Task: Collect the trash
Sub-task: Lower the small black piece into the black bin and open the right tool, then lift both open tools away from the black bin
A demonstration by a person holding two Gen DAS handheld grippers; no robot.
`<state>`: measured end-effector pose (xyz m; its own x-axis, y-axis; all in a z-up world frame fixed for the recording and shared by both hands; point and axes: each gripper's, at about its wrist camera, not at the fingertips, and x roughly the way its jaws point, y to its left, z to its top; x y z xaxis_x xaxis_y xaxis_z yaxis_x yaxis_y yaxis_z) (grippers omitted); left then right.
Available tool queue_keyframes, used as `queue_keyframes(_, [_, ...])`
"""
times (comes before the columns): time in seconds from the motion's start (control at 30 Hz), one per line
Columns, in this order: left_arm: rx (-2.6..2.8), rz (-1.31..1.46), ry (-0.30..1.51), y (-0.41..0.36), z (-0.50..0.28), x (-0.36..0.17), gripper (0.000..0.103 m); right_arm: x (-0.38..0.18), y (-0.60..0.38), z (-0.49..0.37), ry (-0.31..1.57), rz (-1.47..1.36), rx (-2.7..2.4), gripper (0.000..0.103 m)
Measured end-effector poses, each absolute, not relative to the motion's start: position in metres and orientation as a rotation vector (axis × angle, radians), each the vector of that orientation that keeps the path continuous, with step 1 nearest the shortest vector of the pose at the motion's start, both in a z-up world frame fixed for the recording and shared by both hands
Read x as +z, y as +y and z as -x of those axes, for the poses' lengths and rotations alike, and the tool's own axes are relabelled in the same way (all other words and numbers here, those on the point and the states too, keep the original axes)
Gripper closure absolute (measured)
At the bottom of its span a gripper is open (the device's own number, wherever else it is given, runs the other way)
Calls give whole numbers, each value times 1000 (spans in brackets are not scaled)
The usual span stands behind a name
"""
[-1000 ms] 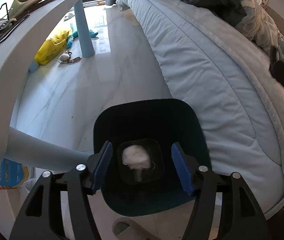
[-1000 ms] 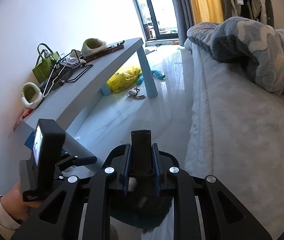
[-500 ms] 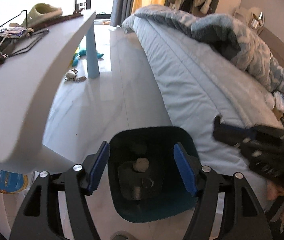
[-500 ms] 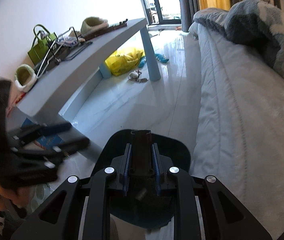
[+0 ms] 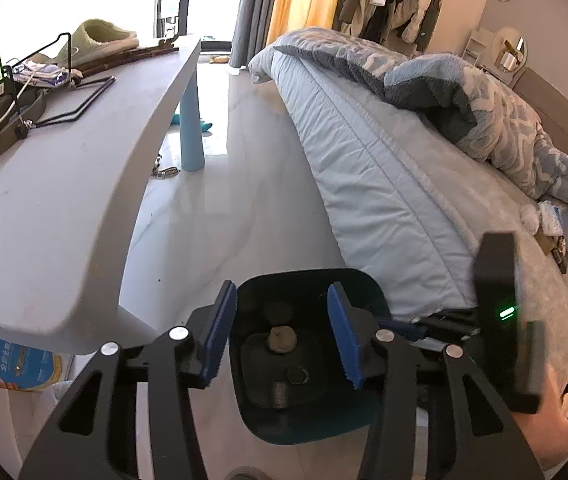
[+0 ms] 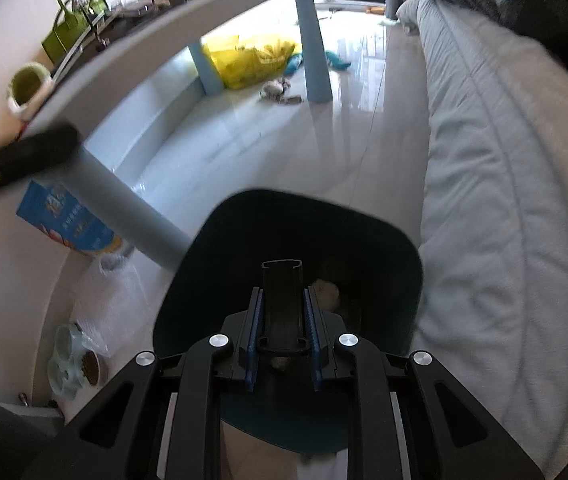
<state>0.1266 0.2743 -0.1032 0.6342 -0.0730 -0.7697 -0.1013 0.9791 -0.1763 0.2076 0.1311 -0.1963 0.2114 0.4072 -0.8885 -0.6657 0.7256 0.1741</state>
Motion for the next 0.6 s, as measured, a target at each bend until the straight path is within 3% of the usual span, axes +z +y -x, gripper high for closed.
queue_keyframes(0.4, [1, 239, 806, 273, -122, -66, 59, -220, 140, -201, 1222, 328, 742, 82])
queue_keyframes(0.43, [6, 233, 802, 273, -122, -63, 59, -219, 140, -201, 1221, 327, 744, 79])
queue_keyframes(0.5, [12, 223, 793, 271, -121, -59, 59, -212, 139, -199, 1201, 330, 746, 50])
queue_keyframes(0.6, [22, 212, 773, 270, -119, -50, 57, -203, 140, -197, 1176, 325, 767, 48])
